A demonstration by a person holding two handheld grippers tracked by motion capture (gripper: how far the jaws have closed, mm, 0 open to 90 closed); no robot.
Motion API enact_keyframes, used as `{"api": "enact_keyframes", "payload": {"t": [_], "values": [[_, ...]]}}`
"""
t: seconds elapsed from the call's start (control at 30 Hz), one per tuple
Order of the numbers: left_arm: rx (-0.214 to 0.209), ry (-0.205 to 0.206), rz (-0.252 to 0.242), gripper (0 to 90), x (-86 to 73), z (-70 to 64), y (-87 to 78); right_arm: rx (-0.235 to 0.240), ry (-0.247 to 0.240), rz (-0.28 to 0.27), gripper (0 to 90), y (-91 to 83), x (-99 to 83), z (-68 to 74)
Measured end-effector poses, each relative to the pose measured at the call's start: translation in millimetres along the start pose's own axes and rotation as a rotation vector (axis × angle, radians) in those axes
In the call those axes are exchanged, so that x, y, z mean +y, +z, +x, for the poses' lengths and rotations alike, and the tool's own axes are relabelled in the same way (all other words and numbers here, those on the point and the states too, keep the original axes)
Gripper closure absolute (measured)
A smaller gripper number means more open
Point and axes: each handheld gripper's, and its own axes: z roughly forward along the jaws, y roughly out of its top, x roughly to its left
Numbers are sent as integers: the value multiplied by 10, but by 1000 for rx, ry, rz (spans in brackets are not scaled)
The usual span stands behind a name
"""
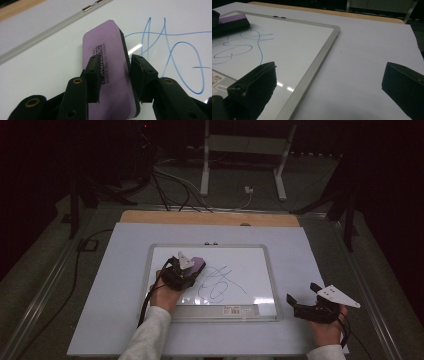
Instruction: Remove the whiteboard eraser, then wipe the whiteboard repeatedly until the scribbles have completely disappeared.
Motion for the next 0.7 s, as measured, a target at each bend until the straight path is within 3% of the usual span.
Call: {"api": "enact_keyframes", "payload": {"t": [0.17,0.33,0.47,0.7], "values": [[-41,-29,-6,614,-13,18,6,0,0,2,0,3,-1,-2],[-71,-73,-55,556,-18,57,-27,-1,1,0,0,2,-3,-9],[-55,-104,-88,455,-9,94,-65,-3,8,0,0,-5,-6,-13],[7,-161,-106,186,-3,142,-51,-7,6,2,0,-7,-8,-11]]}}
